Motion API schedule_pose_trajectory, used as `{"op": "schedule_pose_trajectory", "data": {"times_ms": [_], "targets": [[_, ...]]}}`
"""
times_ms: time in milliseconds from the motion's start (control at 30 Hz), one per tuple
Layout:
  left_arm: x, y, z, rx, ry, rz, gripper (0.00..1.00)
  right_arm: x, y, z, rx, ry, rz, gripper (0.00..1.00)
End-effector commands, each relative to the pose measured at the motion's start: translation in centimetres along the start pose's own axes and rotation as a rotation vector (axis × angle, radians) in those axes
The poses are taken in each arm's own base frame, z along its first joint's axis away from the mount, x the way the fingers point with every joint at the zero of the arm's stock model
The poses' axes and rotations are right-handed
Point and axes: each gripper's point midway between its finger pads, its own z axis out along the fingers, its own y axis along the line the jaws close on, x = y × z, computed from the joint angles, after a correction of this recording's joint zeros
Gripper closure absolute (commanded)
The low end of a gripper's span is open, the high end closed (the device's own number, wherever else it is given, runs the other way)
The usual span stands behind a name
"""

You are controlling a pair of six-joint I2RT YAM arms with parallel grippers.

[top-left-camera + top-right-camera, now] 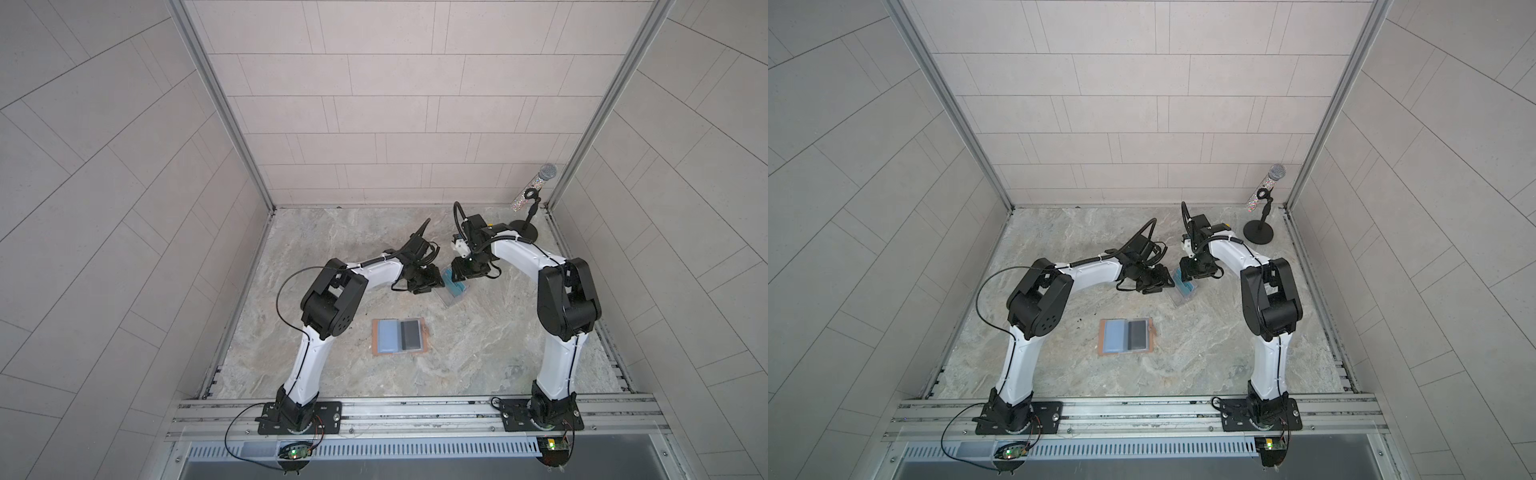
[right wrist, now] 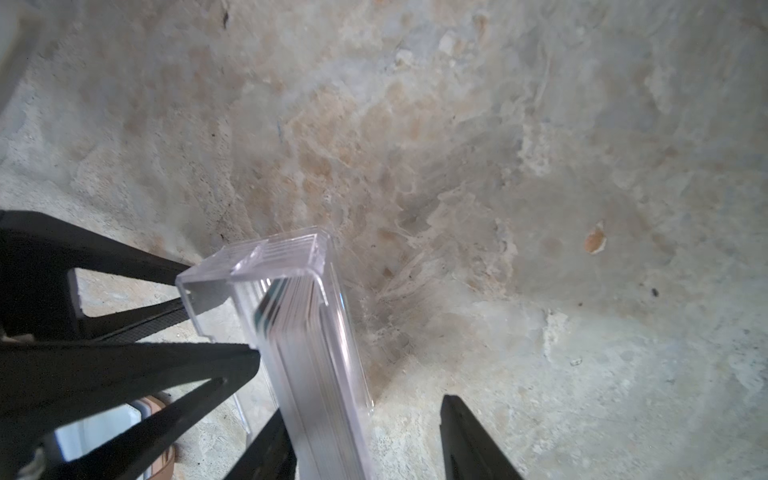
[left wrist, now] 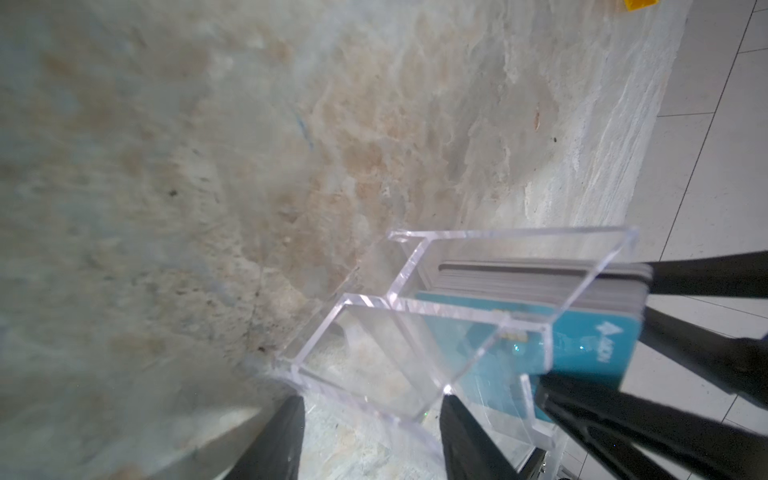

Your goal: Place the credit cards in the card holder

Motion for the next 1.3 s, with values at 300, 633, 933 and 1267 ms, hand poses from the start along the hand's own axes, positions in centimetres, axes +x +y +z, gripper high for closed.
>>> {"op": "schedule_pose_trajectory", "data": {"times_ms": [300, 633, 933, 1267], "targets": [[1.4, 3.3, 1.0, -0.106, 0.049, -0.021, 0.47, -0.2, -0.7, -0.8, 0.076, 0.024, -0.042, 0.49], [1.8, 4.0, 1.0, -0.124, 0.054, -0.022, 0.48, -0.5, -0.3, -1.6, 0.078, 0.014, -0.054, 0.58], [1.7, 3.9, 0.9, -0.123, 0.053, -0.023, 0.48, -0.6, -0.1, -2.0, 0.072, 0.01, -0.059, 0.7], [1.8, 3.9, 0.8, -0.123, 0.055, -0.023, 0.48, -0.9, 0.2, -2.9, 0.066, 0.0, -0.063, 0.82]]}}
